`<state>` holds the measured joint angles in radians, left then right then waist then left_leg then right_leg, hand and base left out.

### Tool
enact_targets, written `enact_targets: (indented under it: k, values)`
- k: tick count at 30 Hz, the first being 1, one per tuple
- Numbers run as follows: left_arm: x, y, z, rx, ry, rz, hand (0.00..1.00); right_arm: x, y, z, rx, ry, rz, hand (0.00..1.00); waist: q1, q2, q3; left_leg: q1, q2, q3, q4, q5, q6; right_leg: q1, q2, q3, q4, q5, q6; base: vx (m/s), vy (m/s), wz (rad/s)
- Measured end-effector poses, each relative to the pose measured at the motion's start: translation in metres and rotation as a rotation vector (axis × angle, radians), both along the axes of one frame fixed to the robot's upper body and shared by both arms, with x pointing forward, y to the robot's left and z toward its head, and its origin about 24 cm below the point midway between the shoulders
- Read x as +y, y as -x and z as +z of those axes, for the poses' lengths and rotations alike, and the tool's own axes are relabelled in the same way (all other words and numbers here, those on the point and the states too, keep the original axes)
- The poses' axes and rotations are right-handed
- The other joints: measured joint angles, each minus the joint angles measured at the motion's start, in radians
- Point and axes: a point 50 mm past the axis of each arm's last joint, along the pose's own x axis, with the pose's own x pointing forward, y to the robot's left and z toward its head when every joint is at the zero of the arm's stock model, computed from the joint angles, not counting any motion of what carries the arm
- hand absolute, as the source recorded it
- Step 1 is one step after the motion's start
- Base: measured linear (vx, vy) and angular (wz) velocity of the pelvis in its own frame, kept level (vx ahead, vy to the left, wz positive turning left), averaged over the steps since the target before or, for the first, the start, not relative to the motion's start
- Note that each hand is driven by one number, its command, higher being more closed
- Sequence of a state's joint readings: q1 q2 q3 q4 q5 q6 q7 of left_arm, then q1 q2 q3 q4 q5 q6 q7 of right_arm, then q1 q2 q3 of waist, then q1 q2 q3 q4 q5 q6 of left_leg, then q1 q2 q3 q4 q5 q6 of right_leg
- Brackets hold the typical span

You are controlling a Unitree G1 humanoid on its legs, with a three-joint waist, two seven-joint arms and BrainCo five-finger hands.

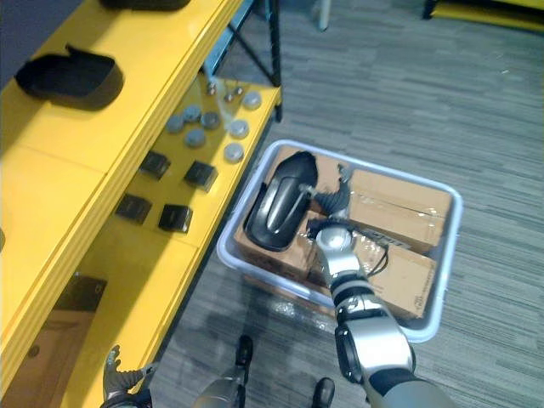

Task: Walk over and take plastic housings, then place them on the shelf

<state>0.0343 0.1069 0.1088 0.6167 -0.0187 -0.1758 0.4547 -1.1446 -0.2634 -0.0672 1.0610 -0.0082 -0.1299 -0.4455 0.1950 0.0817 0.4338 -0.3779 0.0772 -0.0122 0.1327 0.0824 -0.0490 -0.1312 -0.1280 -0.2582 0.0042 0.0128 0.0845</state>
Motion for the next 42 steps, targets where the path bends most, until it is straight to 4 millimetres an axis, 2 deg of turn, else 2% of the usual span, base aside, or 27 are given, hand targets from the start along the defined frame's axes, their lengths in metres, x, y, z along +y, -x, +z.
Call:
enact_targets:
  k: [3, 5, 8, 10, 17, 18, 21, 26, 29, 31, 32, 34, 36, 37, 39, 41, 42]
  values:
    - [-0.012, 0.000, -0.005, 0.019, 0.020, -0.047, 0.00, -0.008, -0.003, 0.007, 0.026, -0.009, -0.055, 0.00, 0.017, 0.000, 0.011, -0.030, -0.003, -0.018, 0.000, 0.001, 0.002, -0.021, 0.002, -0.006, 0.000, 0.000, 0.001, 0.06, 0.001, 0.15]
    - [-0.014, 0.001, -0.009, 0.034, 0.028, -0.050, 0.00, -0.010, -0.004, 0.006, 0.048, -0.009, -0.078, 0.00, 0.019, 0.000, 0.012, -0.047, -0.003, -0.027, 0.000, 0.002, 0.002, -0.032, 0.003, -0.005, 0.000, 0.001, 0.001, 0.04, 0.003, 0.14]
    - [-0.020, -0.005, -0.009, 0.036, 0.044, -0.065, 0.00, -0.015, -0.003, 0.006, 0.070, 0.037, -0.114, 0.00, 0.039, -0.001, 0.024, -0.063, -0.001, -0.028, 0.000, 0.003, 0.000, -0.050, 0.006, -0.005, 0.001, 0.001, 0.001, 0.01, 0.000, 0.02]
    - [-0.024, -0.010, -0.008, 0.029, 0.048, -0.084, 0.00, -0.016, -0.004, 0.002, 0.106, 0.076, -0.125, 0.00, 0.037, -0.001, 0.032, -0.069, 0.000, -0.032, 0.000, 0.004, -0.001, -0.054, 0.010, -0.005, 0.001, 0.001, 0.001, 0.00, -0.003, 0.02]
    - [-0.031, -0.023, -0.008, 0.032, 0.069, -0.102, 0.00, 0.000, -0.005, -0.004, 0.157, 0.231, -0.128, 0.00, 0.034, -0.008, 0.049, -0.092, 0.018, -0.032, -0.009, 0.016, -0.009, -0.085, 0.026, 0.004, 0.002, 0.018, 0.003, -0.01, -0.008, -0.04]
    - [-0.031, -0.023, -0.008, 0.034, 0.070, -0.104, 0.00, 0.002, -0.005, -0.005, 0.160, 0.245, -0.128, 1.00, 0.033, -0.009, 0.049, -0.091, 0.019, -0.031, -0.010, 0.017, -0.009, -0.086, 0.028, 0.005, 0.002, 0.019, 0.002, -0.01, -0.017, -0.09]
    - [-0.030, -0.023, -0.010, 0.047, 0.075, -0.083, 0.00, 0.020, -0.005, -0.010, 0.164, 0.285, -0.119, 1.00, 0.026, -0.023, 0.056, -0.088, 0.030, -0.018, -0.031, 0.031, -0.015, -0.100, 0.035, 0.026, 0.004, 0.023, 0.000, -0.01, -0.023, -0.14]
    - [-0.030, -0.027, -0.009, 0.041, 0.090, -0.068, 0.00, 0.020, -0.006, -0.008, 0.173, 0.323, -0.108, 1.00, 0.011, -0.035, 0.057, -0.076, 0.038, -0.019, -0.078, 0.065, -0.021, -0.109, 0.042, 0.028, 0.004, 0.023, 0.000, 0.00, 0.000, 0.00]
    - [-0.031, -0.028, -0.008, 0.036, 0.089, -0.071, 0.00, 0.011, -0.008, -0.002, 0.202, 0.358, -0.118, 1.00, 0.007, -0.035, 0.057, -0.058, 0.040, -0.020, -0.120, 0.092, -0.023, -0.108, 0.044, 0.026, 0.003, 0.023, 0.000, -0.01, -0.006, 0.03]
    - [-0.031, -0.029, -0.006, 0.026, 0.091, -0.071, 0.00, 0.001, -0.009, 0.003, 0.214, 0.345, -0.133, 1.00, 0.007, -0.035, 0.057, -0.053, 0.038, -0.027, -0.137, 0.105, -0.022, -0.107, 0.044, 0.020, 0.003, 0.022, 0.000, -0.01, 0.000, 0.12]
    - [-0.031, -0.032, -0.001, -0.005, 0.095, -0.073, 0.00, -0.011, -0.008, 0.006, 0.227, 0.350, -0.159, 1.00, 0.007, -0.035, 0.057, -0.053, 0.036, -0.036, -0.148, 0.114, -0.022, -0.106, 0.043, 0.014, 0.003, 0.022, 0.000, 0.00, 0.011, 0.25]
    - [-0.033, -0.040, 0.014, -0.085, 0.097, -0.084, 0.00, -0.031, -0.005, 0.005, 0.267, 0.356, -0.209, 1.00, 0.005, -0.035, 0.057, -0.046, 0.032, -0.046, -0.162, 0.126, -0.021, -0.096, 0.041, -0.001, 0.002, 0.022, 0.000, 0.01, 0.014, 0.24]
    - [-0.036, -0.049, 0.041, -0.225, 0.097, -0.103, 0.00, -0.053, 0.000, 0.003, 0.306, 0.357, -0.268, 1.00, 0.002, -0.035, 0.057, -0.032, 0.024, -0.044, -0.174, 0.134, -0.016, -0.089, 0.034, -0.001, 0.002, 0.022, 0.000, 0.01, 0.007, 0.04]
    - [-0.036, -0.051, 0.049, -0.263, 0.096, -0.108, 0.00, -0.057, 0.000, 0.004, 0.305, 0.359, -0.277, 1.00, -0.001, -0.035, 0.057, -0.029, 0.023, -0.043, -0.177, 0.136, -0.015, -0.088, 0.032, 0.000, 0.002, 0.022, 0.000, 0.01, 0.011, -0.05]
    - [-0.039, -0.061, 0.085, -0.428, 0.081, -0.136, 0.00, -0.066, 0.003, 0.011, 0.267, 0.398, -0.301, 1.00, -0.025, -0.036, 0.057, -0.017, 0.020, -0.040, -0.193, 0.146, -0.011, -0.085, 0.030, 0.003, 0.002, 0.022, 0.000, -0.01, 0.001, -0.05]
    - [-0.041, -0.067, 0.111, -0.540, 0.074, -0.156, 0.00, -0.068, 0.005, 0.021, 0.221, 0.427, -0.311, 1.00, -0.042, -0.036, 0.057, -0.010, 0.021, -0.037, -0.203, 0.152, -0.010, -0.085, 0.029, 0.005, 0.002, 0.022, 0.000, -0.01, -0.007, -0.07]
    - [-0.043, -0.074, 0.135, -0.639, 0.060, -0.180, 0.00, -0.069, 0.008, 0.032, 0.164, 0.489, -0.324, 1.00, -0.053, -0.036, 0.056, -0.007, 0.024, -0.028, -0.204, 0.154, -0.010, -0.085, 0.030, 0.008, 0.002, 0.022, 0.000, 0.00, -0.007, -0.10]
